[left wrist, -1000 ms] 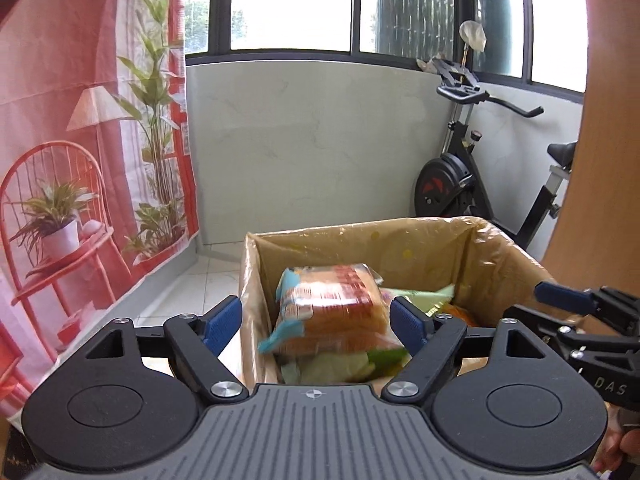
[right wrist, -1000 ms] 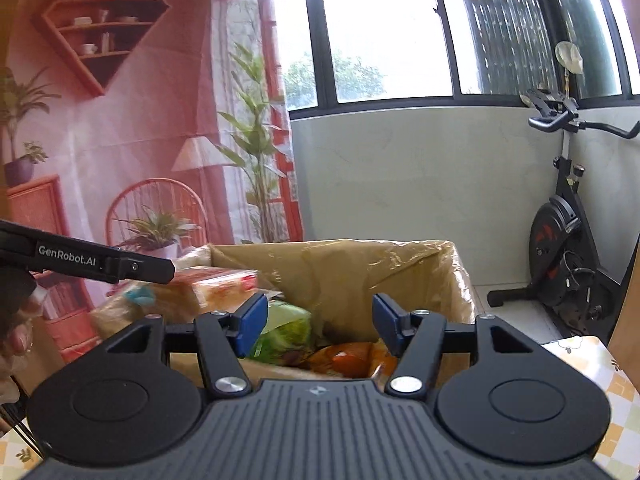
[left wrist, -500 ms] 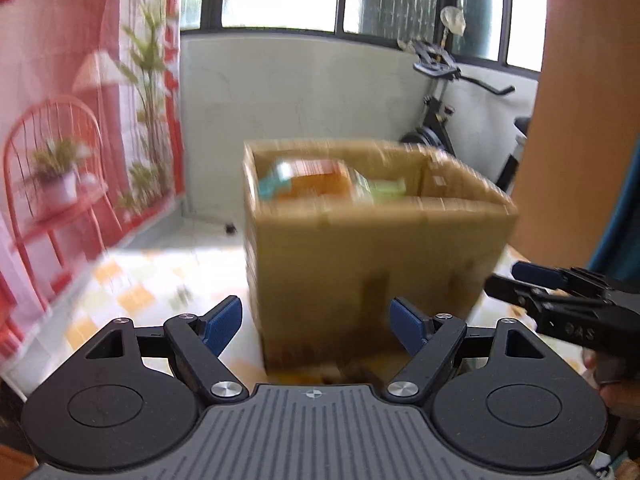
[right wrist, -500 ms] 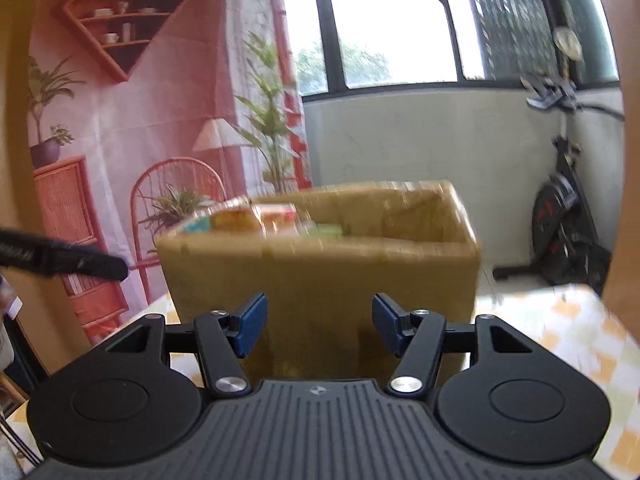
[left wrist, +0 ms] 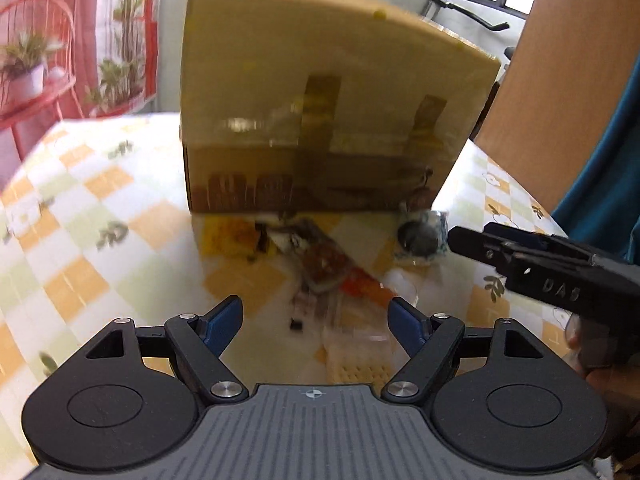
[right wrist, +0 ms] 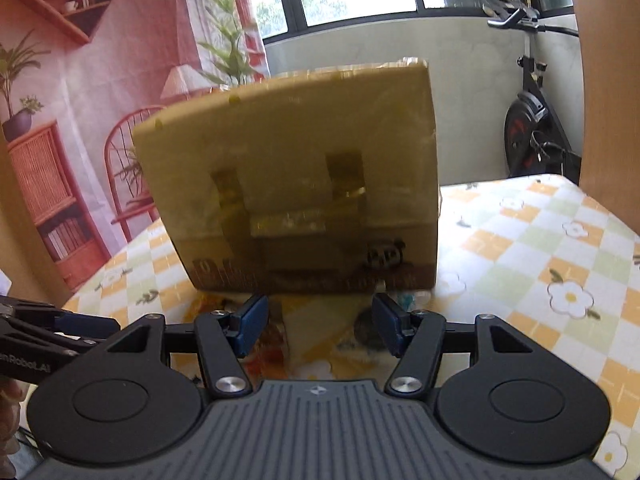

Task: Organize snacks
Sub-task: 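Move both tools back to the remaining snacks beside the box, then grasp the cracker pack with the left tool while the right tool grasps the red-capped sausage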

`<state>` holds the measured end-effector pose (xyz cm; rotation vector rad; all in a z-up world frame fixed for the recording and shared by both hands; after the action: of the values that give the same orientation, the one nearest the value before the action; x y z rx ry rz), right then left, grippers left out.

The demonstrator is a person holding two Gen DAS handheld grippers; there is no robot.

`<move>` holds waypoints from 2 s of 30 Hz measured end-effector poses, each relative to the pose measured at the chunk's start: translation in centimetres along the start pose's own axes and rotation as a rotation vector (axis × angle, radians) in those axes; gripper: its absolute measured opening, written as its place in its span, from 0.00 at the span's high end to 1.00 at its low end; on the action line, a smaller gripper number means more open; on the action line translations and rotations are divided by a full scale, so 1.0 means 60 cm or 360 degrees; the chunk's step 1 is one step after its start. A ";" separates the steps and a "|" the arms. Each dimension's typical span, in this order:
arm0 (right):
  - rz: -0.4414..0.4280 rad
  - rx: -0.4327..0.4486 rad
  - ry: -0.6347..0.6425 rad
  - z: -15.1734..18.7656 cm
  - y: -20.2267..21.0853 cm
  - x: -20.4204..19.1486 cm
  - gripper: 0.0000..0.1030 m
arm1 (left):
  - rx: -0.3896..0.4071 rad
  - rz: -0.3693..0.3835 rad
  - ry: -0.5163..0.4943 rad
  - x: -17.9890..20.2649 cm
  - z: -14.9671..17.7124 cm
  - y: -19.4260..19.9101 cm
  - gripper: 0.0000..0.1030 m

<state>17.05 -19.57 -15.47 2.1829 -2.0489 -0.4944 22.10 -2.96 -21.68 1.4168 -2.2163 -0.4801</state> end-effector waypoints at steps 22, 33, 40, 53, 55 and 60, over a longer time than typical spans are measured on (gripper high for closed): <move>0.0032 -0.0127 -0.0013 0.080 -0.010 0.019 0.40 | -0.0166 0.0000 -0.0102 0.046 0.086 -0.033 0.51; -0.0075 -0.0142 0.0084 0.077 -0.036 0.012 0.42 | -0.0081 -0.0186 0.0142 -0.027 0.072 -0.020 0.51; -0.0247 -0.0185 0.0295 0.090 -0.072 -0.041 0.44 | -0.0033 -0.0331 0.0249 -0.071 0.063 -0.013 0.51; -0.0261 -0.0166 0.0341 0.107 -0.080 -0.045 0.62 | -0.0007 -0.0378 0.0230 -0.078 0.062 -0.021 0.50; -0.0263 -0.0189 0.0379 0.111 -0.081 -0.051 0.63 | -0.0003 -0.0376 0.0229 -0.079 0.063 -0.019 0.50; -0.0260 -0.0220 0.0425 0.118 -0.086 -0.058 0.67 | 0.0001 -0.0371 0.0222 -0.078 0.064 -0.020 0.50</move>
<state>19.65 -14.72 -23.10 2.2077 -1.6621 -0.3269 22.54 0.98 -26.40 1.6657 -1.9530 -0.4431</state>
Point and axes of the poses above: each gripper's, at about its wrist camera, not at the fingertips, and y roughly against the way its jaws point, x to its right, z to its underside, the point moved 7 cm from there along -y, roughly the way its jaws point, and after that the axes turned 13 degrees about x, right-handed, at the moved point
